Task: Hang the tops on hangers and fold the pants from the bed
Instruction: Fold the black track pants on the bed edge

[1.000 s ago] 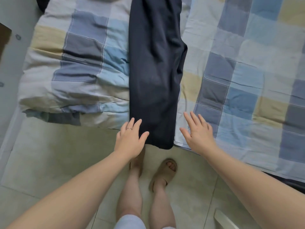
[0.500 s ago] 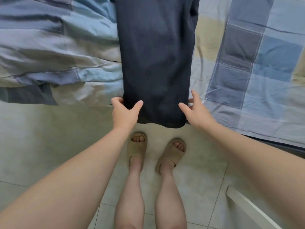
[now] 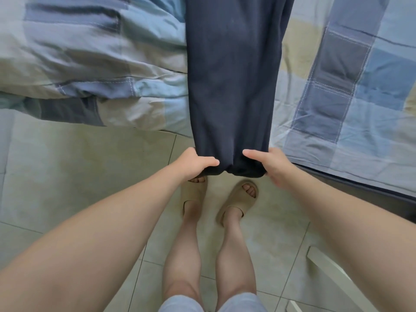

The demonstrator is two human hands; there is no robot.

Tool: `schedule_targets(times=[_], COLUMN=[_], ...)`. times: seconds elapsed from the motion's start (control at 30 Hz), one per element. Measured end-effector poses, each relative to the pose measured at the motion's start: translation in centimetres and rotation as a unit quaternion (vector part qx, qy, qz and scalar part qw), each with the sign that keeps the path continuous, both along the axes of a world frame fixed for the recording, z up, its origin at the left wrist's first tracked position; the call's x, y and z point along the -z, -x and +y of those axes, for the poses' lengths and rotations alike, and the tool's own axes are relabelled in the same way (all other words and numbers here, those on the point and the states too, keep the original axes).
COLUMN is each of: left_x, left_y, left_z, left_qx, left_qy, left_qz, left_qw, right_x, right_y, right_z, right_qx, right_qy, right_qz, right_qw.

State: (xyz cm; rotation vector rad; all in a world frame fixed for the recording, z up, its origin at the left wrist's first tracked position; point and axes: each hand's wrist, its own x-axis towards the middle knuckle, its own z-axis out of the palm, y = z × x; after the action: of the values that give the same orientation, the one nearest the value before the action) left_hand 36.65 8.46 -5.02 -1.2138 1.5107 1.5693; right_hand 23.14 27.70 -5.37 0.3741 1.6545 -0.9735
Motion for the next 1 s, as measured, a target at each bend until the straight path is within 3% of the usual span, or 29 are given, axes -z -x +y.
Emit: schedule_targets(times=[0.17,0.57,1.0], left_x=[-4.6,-19.0,-30.6], left_y=[-0.9,-5.4,-11.7], left_z=[-0.2,-2.5,-2.9], left_qx=[-0.035,-0.13,-0.076], left_qy=[-0.01,-0.019,-0.12], left_qz=[0.024,0.057,0.085], left_qw=[0.999,0.99,0.986], right_x=[-5.3,-21.7,-33.4], right_y=[-1.0,-5.2,-12.7], right_z=[0.6,0.7,2.9], right_qx=[0.021,0.038,0.088], right_qy=[0.017,0.045,0.034], right_qz=[-0.035,0.016,-0.011], right_qw=[0.999,0.998,0.995])
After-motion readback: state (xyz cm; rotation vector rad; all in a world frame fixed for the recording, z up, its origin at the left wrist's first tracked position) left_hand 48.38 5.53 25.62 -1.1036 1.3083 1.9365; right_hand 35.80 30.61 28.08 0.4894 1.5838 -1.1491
